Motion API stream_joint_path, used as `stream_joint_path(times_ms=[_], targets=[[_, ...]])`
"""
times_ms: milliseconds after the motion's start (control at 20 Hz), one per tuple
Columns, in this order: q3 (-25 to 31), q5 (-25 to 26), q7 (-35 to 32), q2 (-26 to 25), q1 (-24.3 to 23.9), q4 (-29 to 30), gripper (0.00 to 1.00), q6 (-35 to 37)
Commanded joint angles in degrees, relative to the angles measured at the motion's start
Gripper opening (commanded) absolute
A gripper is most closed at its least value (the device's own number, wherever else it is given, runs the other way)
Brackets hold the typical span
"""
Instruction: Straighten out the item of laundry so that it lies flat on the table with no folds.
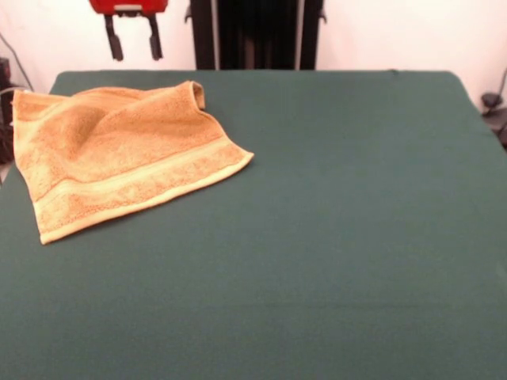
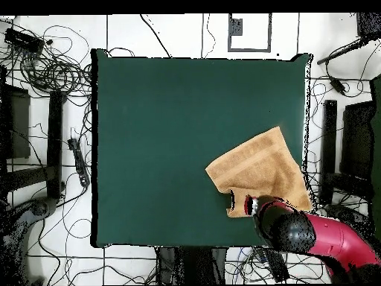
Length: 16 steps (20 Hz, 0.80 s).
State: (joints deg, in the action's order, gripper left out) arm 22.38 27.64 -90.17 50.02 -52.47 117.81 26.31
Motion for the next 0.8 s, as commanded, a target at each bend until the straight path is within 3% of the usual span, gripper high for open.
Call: stream_joint_path(times_ms=[50,250,800], targets=[[6.3,-5.1,2.2,2.7,3.8,-2.4,1.00,11.1],[5.8,-4.1,2.4,0.9,5.4,-4.8,1.00,12.4],[5.0,0.0,4.7,-10.3,7.8,-15.0,1.00,11.4]])
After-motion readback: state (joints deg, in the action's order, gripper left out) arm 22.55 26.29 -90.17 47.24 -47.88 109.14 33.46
